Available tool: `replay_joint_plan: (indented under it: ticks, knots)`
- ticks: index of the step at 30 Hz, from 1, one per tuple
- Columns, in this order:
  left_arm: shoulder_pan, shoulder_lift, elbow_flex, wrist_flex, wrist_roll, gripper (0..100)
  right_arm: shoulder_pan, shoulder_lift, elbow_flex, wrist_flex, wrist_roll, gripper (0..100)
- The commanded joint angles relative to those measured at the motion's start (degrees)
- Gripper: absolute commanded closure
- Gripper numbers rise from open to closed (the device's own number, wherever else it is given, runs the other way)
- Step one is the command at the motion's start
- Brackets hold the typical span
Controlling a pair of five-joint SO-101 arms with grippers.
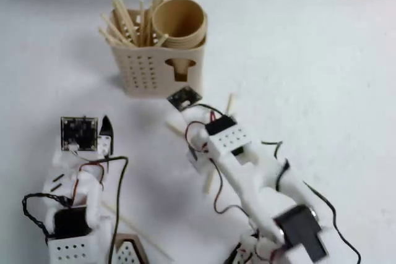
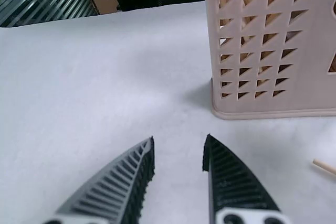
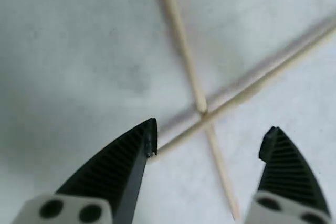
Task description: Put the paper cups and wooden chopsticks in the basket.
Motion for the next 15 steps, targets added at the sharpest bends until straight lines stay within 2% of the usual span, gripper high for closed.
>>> replay_joint_plan:
  ticks: [1,7,15]
  knots:
    - [-0.6,-0.7,-0.4,-0.2,-0.3,84,0.3,5.3,-0.7,-5.0,-0.4,73.0]
    - [-0.6,-0.7,-0.4,-0.2,-0.4,84,5.3,11.1,-3.7,-4.0,0.4,85.5]
    - [-0.6,-0.7,-0.4,-0.2,-0.4,84,11.5,11.1,-3.6,1.5,15.1,96.8]
